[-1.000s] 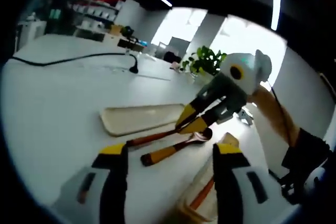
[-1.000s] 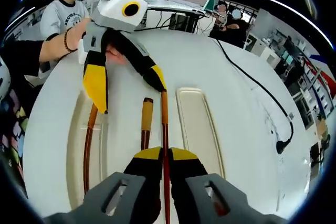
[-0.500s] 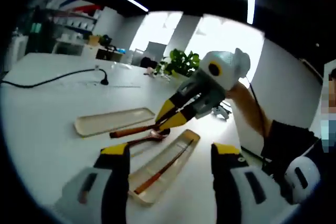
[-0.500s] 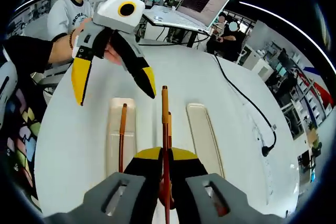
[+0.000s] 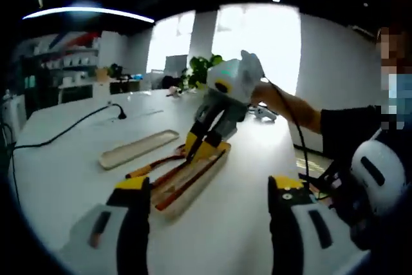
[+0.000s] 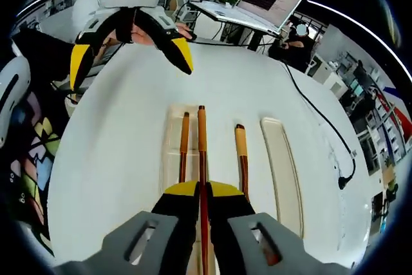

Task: Arrange the utensils inside the cutlery case until each visible utensil rests in its matching compartment.

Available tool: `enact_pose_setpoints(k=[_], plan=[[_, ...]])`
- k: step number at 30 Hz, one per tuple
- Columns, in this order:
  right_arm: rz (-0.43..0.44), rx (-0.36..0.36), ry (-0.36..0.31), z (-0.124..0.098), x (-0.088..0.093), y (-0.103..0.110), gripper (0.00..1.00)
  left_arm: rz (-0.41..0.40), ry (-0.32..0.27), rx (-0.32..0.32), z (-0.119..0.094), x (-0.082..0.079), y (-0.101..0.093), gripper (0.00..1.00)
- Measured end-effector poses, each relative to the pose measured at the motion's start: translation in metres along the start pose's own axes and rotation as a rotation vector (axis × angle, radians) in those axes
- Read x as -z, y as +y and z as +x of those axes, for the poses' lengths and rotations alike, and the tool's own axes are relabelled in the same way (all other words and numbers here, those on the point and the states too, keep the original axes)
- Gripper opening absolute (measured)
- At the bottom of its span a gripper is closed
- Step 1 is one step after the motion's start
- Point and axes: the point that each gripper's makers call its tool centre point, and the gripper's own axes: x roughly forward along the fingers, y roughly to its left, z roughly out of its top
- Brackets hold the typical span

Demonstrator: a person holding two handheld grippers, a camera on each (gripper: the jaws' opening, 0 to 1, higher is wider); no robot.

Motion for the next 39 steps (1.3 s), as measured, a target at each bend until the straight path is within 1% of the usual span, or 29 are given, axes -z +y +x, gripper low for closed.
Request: enact_pose_setpoints(k=[2, 4, 5, 6, 9, 12, 13, 16, 19, 20, 24, 28, 31, 32, 35, 39], plan=[[-0.003, -0.012, -0.002, 0.003, -0.001, 0.003, 0.03, 0.019, -0.004, -0.003, -0.001, 0.002, -0.003, 0.8], [-0.001, -0.021, -0.004, 0.006, -0.002, 0.005, 0.03, 0.023, -0.028, -0.014, -0.001, 0.001, -0.005, 0.91], [-0.001, -0.027, -0.004, 0.008, -0.002, 0.006, 0.03, 0.027, -0.027, -0.013, 0.0, 0.002, -0.007, 0.95], [0.005, -0.034, -0.004, 0.009, -0.003, 0.007, 0.03, 0.041, -0.015, -0.01, 0.0, 0.005, -0.009, 0.96], [0.041, -0.042, -0.014, 0.01, -0.006, 0.008, 0.03, 0.066, -0.002, -0.021, 0.001, 0.009, -0.011, 0.94], [0.03, -0.037, -0.01, 0.011, -0.006, 0.008, 0.03, 0.075, 0.012, -0.023, 0.003, 0.014, -0.011, 0.92], [0.029, -0.038, -0.01, 0.012, -0.005, 0.008, 0.03, 0.08, 0.016, -0.025, 0.004, 0.016, -0.011, 0.91], [0.061, -0.05, -0.002, 0.014, 0.0, 0.01, 0.03, 0.126, 0.028, -0.029, 0.005, 0.02, -0.012, 0.91], [0.08, -0.057, -0.006, 0.017, 0.004, 0.011, 0.03, 0.153, 0.04, -0.015, 0.008, 0.024, -0.014, 0.9], [0.089, -0.054, -0.025, 0.017, 0.001, 0.01, 0.03, 0.154, 0.041, -0.013, 0.009, 0.025, -0.014, 0.9], [0.092, -0.064, -0.02, 0.016, 0.003, 0.01, 0.03, 0.141, 0.047, -0.017, 0.012, 0.029, -0.011, 0.9], [0.096, -0.079, -0.012, 0.016, 0.002, 0.013, 0.04, 0.139, 0.058, -0.03, 0.014, 0.032, -0.007, 0.87], [0.089, -0.085, -0.019, 0.015, 0.0, 0.015, 0.05, 0.151, 0.054, -0.037, 0.014, 0.032, -0.004, 0.77], [0.08, -0.088, -0.025, 0.013, -0.001, 0.015, 0.06, 0.143, 0.05, -0.041, 0.014, 0.032, -0.002, 0.77], [0.092, -0.074, -0.044, 0.008, -0.007, 0.011, 0.06, 0.125, 0.043, -0.043, 0.013, 0.031, 0.0, 0.79], [0.1, -0.06, -0.051, 0.003, -0.008, 0.007, 0.06, 0.119, 0.037, -0.05, 0.014, 0.027, 0.002, 0.79]])
